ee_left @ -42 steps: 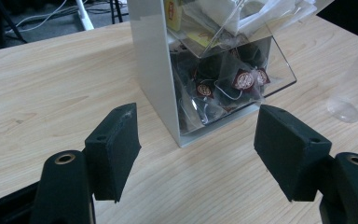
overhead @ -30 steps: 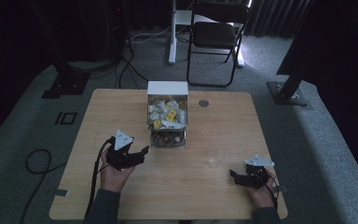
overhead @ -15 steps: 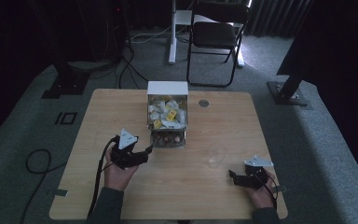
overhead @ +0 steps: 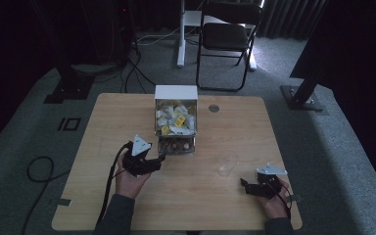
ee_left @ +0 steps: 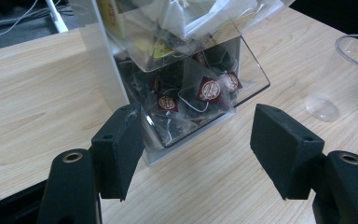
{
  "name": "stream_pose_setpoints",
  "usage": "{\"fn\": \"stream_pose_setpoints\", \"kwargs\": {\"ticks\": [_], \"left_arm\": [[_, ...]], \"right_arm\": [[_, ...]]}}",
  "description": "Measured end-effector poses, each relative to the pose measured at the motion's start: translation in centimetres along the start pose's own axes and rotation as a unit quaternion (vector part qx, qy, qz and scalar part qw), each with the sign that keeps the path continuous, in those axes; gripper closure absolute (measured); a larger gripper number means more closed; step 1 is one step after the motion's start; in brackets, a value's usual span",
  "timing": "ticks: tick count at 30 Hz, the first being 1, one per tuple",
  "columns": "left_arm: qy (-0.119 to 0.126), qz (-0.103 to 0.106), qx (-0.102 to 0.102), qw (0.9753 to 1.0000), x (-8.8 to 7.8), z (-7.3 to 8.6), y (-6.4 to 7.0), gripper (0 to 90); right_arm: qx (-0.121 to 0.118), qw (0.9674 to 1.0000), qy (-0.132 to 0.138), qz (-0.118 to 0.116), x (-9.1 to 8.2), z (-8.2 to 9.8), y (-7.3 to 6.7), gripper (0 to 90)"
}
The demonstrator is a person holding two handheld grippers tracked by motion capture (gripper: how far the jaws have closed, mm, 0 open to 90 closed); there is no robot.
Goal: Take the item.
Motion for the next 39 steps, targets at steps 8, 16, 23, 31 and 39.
{"fn": "stream_pose_setpoints", "kwargs": {"ticks": [8, 16, 23, 31, 39], "left_arm": [[0.001, 0.011, 0.014, 0.9998, 0.6, -0.4, 0.8, 37.3], [-0.006, 0.021, 0.019, 0.9996, 1.7, -0.4, 1.5, 38.3], [-0.011, 0.026, 0.023, 0.9993, 2.9, -0.3, 1.9, 39.2], [-0.023, 0.024, 0.038, 0.9987, 5.2, 0.4, 1.9, 39.1], [-0.023, 0.014, 0.057, 0.9980, 5.9, 0.6, 2.3, 39.4]], "right_arm": [[0.000, 1.0000, 0.000, 0.000, 0.0, 0.0, 0.0, 17.6], [0.000, 1.0000, 0.000, 0.000, 0.0, 0.0, 0.0, 17.6], [-0.001, 1.0000, 0.000, -0.001, 0.0, 0.0, 0.0, 17.2], [-0.001, 1.0000, 0.000, -0.001, 0.0, 0.0, 0.0, 17.2], [-0.003, 1.0000, 0.000, -0.002, 0.0, 0.0, -0.1, 17.0]]}}
Point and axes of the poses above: each handheld gripper's, and its own axes: x roughly forward along the jaws, z roughly out of its underside, y roughly to its right, the point moved 10 cm from there along x, roughly forward along the jaws, and after that the axes turned 4 degrees about z, right-handed, at the moved point
